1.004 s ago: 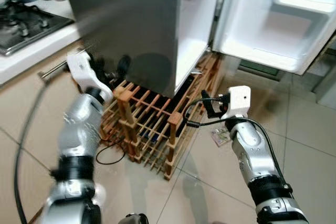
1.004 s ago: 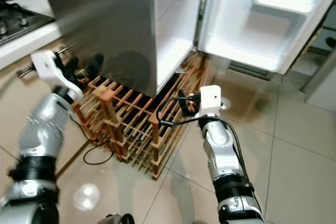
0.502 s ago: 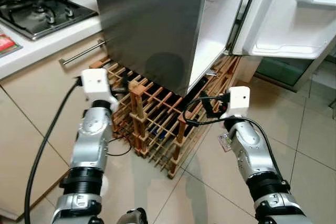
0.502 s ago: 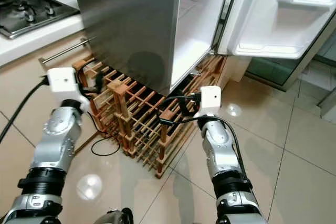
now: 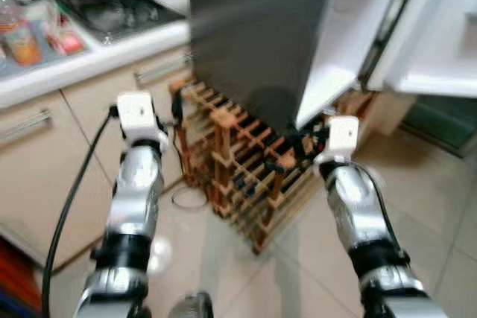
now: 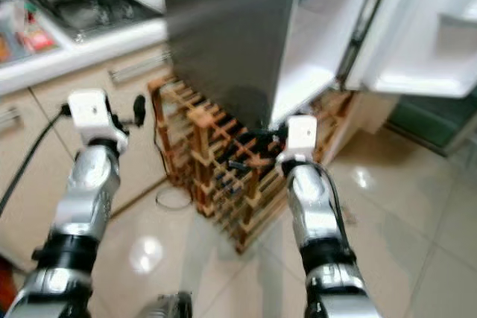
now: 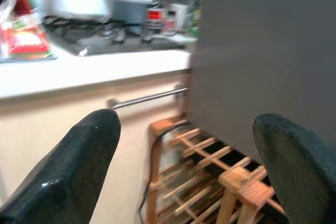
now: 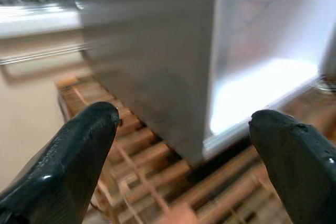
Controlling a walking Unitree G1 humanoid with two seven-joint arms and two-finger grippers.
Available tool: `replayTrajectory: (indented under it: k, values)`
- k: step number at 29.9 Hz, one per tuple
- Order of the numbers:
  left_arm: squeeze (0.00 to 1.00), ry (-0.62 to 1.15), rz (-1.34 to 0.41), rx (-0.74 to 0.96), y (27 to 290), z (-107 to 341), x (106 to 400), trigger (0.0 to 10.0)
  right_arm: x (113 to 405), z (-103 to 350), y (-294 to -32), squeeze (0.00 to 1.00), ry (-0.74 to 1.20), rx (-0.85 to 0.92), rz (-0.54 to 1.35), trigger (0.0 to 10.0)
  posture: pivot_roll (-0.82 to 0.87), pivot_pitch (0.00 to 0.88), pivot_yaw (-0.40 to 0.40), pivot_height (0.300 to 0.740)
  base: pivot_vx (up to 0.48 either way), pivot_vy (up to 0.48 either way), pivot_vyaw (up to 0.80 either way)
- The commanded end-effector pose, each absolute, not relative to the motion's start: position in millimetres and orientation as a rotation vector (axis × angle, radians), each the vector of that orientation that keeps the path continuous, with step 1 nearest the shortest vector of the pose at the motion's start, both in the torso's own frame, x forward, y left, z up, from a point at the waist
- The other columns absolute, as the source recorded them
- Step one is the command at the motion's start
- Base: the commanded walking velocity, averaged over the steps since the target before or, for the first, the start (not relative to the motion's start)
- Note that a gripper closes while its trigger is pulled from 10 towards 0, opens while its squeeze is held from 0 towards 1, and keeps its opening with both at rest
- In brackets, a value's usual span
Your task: Restocking fridge
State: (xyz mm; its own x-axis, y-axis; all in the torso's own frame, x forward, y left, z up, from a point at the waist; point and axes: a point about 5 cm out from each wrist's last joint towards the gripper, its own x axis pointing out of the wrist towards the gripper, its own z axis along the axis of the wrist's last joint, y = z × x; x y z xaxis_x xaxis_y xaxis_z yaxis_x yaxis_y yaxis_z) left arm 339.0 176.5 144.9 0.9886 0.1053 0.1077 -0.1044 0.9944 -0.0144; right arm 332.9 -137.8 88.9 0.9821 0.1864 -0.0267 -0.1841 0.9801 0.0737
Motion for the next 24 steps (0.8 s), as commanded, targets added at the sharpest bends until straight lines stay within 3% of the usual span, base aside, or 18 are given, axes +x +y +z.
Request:
replayTrajectory:
  k: [1,6,14,21,24]
  values:
    - [0.00,-0.104,0.087,-0.002,173.9,144.4,338.7,10.0,330.8,83.6,-133.3,0.51,0.052,0.042,0.190,10.0,-0.09,0.000,-0.011,0.740,0.000,0.000,0.00]
    - [0.00,-0.106,0.079,0.029,171.1,144.1,337.0,10.0,329.9,82.6,-126.7,0.55,0.042,0.062,0.238,10.0,-0.06,0.000,-0.011,0.740,0.000,0.000,0.34]
    - [0.00,-0.035,0.039,0.086,153.8,131.0,332.1,10.0,337.1,90.2,-137.9,0.57,0.016,0.094,0.176,10.0,-0.05,0.000,0.013,0.740,0.000,0.000,0.55]
    - [0.00,0.034,0.171,0.110,180.5,117.7,326.7,10.0,331.8,85.3,-128.2,0.57,0.015,0.118,0.215,10.0,-0.02,0.000,-0.032,0.740,0.000,0.000,0.52]
    - [0.00,0.022,0.219,0.088,183.3,120.4,327.2,10.0,329.1,78.5,-119.2,0.57,0.057,0.113,0.295,10.0,0.01,0.000,-0.091,0.740,0.000,0.000,0.51]
